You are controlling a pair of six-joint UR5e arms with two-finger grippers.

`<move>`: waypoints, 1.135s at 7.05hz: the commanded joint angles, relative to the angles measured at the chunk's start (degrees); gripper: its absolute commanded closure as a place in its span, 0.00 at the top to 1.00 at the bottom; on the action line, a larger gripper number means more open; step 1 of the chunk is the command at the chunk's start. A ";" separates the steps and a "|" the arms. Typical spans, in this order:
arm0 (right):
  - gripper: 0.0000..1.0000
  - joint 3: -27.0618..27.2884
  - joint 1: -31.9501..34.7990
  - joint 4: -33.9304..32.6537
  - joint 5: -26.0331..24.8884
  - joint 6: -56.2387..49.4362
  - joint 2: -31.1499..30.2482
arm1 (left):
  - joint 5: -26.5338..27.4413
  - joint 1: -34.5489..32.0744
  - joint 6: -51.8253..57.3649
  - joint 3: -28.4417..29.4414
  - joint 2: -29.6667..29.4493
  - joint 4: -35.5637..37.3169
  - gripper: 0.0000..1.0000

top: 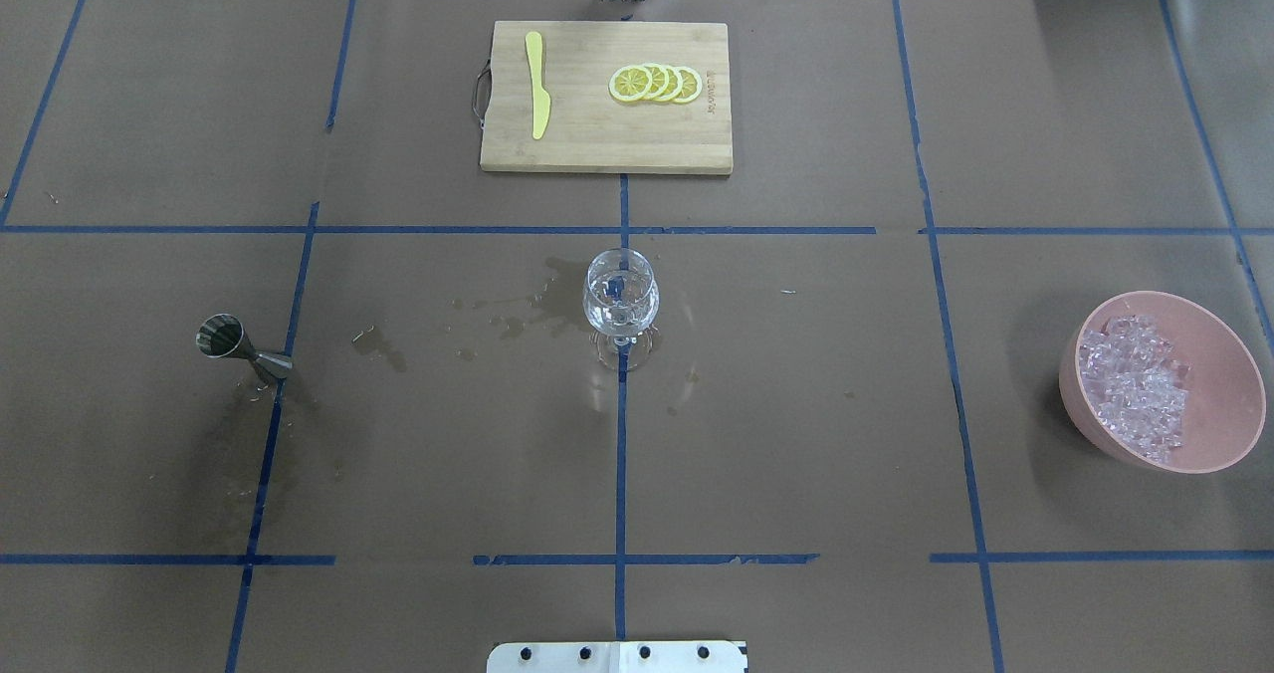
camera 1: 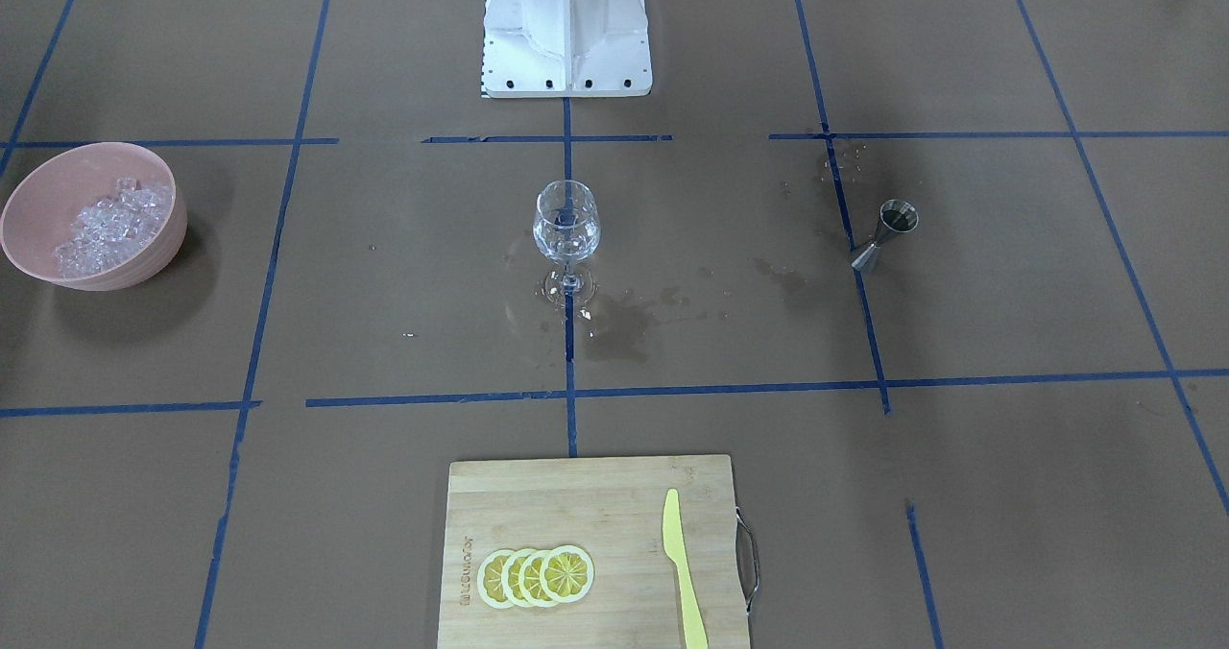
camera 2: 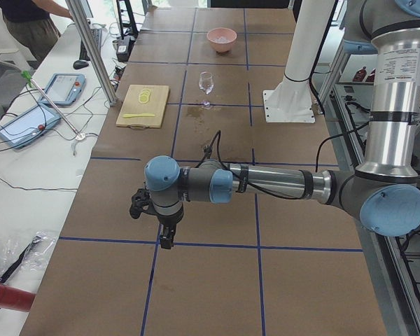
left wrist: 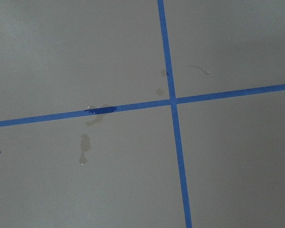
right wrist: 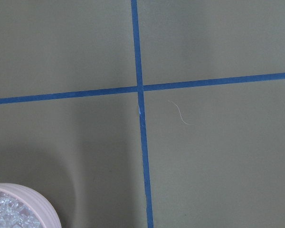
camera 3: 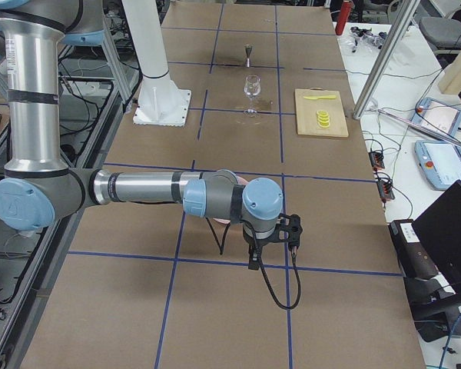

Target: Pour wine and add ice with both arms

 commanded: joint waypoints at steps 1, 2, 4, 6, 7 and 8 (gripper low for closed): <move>1.00 0.29 0.00 -0.04 0.44 -0.05 -0.07 | -0.09 0.01 -0.02 -0.08 -0.18 -0.22 1.00; 1.00 0.30 0.00 -0.04 0.62 0.04 -0.07 | -0.18 0.10 -0.11 -0.51 -0.88 -0.31 1.00; 1.00 1.43 0.00 -0.13 0.71 0.04 -0.24 | 0.08 0.53 -0.28 -2.45 -8.40 -0.74 1.00; 1.00 5.28 0.00 -0.13 0.62 -0.39 -0.24 | -0.01 3.78 -0.55 -8.64 -8.63 -3.03 1.00; 1.00 5.65 0.00 -0.48 -0.17 -0.40 -0.16 | -0.53 4.22 -0.81 -13.74 -8.62 -2.86 1.00; 1.00 6.09 -0.09 -0.39 0.44 -0.22 -0.24 | -2.62 5.10 -5.34 -14.31 -9.15 -1.98 1.00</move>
